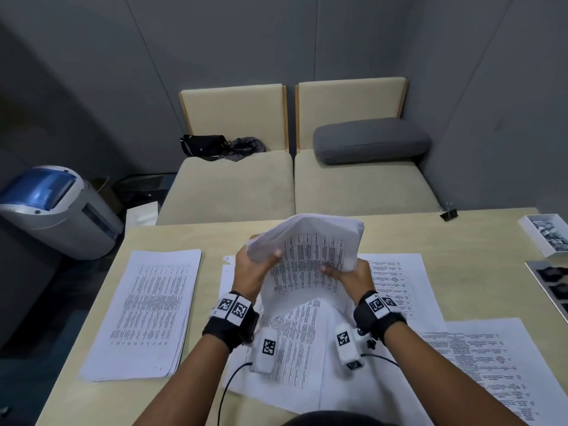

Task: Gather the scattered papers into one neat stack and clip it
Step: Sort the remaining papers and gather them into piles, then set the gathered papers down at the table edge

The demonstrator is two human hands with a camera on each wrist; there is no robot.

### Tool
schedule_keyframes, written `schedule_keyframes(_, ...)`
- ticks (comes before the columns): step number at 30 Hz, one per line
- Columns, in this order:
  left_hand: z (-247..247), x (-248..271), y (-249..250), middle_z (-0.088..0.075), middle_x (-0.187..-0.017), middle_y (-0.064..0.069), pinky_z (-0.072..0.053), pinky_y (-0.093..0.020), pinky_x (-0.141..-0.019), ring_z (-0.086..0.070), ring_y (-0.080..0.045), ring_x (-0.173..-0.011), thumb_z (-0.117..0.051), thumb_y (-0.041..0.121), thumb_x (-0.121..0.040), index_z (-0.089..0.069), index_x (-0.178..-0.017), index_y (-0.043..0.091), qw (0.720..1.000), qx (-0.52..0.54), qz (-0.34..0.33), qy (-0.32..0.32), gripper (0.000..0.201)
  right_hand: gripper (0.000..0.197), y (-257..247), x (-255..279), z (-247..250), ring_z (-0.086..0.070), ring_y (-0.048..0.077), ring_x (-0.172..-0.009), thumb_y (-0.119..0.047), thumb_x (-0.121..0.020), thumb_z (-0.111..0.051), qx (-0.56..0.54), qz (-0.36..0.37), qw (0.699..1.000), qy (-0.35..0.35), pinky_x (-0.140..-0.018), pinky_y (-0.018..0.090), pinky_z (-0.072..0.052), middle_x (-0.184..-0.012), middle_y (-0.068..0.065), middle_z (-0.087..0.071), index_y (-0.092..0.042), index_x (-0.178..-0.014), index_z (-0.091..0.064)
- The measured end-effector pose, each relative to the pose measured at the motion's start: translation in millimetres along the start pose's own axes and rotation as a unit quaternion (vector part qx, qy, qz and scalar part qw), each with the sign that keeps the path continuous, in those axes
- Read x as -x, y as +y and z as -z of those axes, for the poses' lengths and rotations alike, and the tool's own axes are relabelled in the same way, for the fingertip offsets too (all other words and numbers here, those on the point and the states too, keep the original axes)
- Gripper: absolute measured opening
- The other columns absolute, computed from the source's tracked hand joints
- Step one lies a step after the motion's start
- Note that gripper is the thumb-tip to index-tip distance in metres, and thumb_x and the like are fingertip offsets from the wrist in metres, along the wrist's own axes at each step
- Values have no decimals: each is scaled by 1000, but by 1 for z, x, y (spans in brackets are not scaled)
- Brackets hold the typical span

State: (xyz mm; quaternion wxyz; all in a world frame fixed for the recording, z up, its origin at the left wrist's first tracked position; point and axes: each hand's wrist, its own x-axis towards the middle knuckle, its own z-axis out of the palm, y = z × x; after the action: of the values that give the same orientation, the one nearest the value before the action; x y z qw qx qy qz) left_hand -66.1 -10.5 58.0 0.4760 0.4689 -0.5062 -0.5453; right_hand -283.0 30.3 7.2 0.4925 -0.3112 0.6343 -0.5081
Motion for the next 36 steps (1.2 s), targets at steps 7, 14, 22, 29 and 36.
schedule_keyframes(7,13,4,-38,-71,-76,-17,-57,-47,-64,-66,-31,-67,-76,29,-79,-73,-80,21,964,-267,8,1,8,57,-44,0,13,-68,24,-97,-9,-58,-90,73,46,996,1,-89,48,-56,-106,4,-71,-17,-107,-61)
schedule_keyframes(14,6,-19,17,-65,-57,-5,-40,-24,-46,-54,-21,-48,-70,20,-85,-76,-75,13,901,-419,-87,-74,14,101,-147,7,22,-22,22,-147,-40,-58,-85,422,428,798,45,-117,50,-21,-155,-1,-30,-23,-145,-35)
schedule_keyframes(22,71,-9,19,-57,-44,11,-38,-15,-44,-49,5,-37,-75,35,-82,-60,-59,23,901,-395,38,-178,29,26,-153,-10,18,-66,7,-63,-22,-59,-91,343,224,905,-114,-57,20,-47,-68,-5,-69,-26,-66,-67)
schedule_keyframes(29,176,31,-10,-55,-54,7,-42,-24,-44,-53,-11,-47,-67,44,-80,-58,-68,14,943,-324,72,-6,34,45,-109,-24,-19,-67,6,-88,-20,-68,-87,268,225,933,-87,-78,17,-48,-95,-5,-70,-24,-106,-64)
schedule_keyframes(36,298,55,-8,-62,-75,-12,-49,-26,-47,-54,-18,-59,-61,11,-93,-65,-95,-1,929,-275,121,215,12,39,-67,-21,-49,-67,16,-95,-14,-77,-80,276,183,934,-137,-84,26,-49,-106,-1,-68,-21,-111,-62)
